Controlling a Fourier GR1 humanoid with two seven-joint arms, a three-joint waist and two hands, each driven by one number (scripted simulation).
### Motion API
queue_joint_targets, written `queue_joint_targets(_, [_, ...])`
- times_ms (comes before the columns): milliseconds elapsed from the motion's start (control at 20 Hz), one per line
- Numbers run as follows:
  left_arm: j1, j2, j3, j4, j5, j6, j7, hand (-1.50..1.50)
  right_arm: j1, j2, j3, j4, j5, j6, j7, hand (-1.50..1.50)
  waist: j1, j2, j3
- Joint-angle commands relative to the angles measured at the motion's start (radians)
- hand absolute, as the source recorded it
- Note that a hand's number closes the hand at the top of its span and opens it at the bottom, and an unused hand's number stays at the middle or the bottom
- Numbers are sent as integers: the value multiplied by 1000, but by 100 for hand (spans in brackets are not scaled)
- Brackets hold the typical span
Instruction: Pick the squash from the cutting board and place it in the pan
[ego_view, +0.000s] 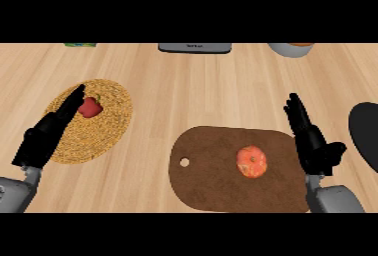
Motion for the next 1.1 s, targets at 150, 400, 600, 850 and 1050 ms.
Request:
queue_joint_targets(150, [0, -111, 109, -5, 41, 97, -44, 0, -50, -46, 30, 47, -63, 241, -49, 150, -26, 17, 6])
queue_joint_targets(400, [3, -195, 135, 14, 80, 156, -29, 0, 108, -70, 52, -21, 189, -10, -240, -150, -63, 8, 5])
queue_joint_targets(600, [6, -201, 148, 15, 84, 154, -40, 0, 260, -125, 5, -171, 275, -150, -297, -150, -87, 4, 4])
queue_joint_targets(850, [-4, -217, 154, 23, 64, 167, -46, 0, 414, -367, -80, -489, 239, 4, -103, -150, -75, 8, 3])
queue_joint_targets(1050, [25, -189, 159, -31, 83, 135, -16, 0, 472, -518, -88, -631, 334, 70, 80, -150, -57, 6, 1])
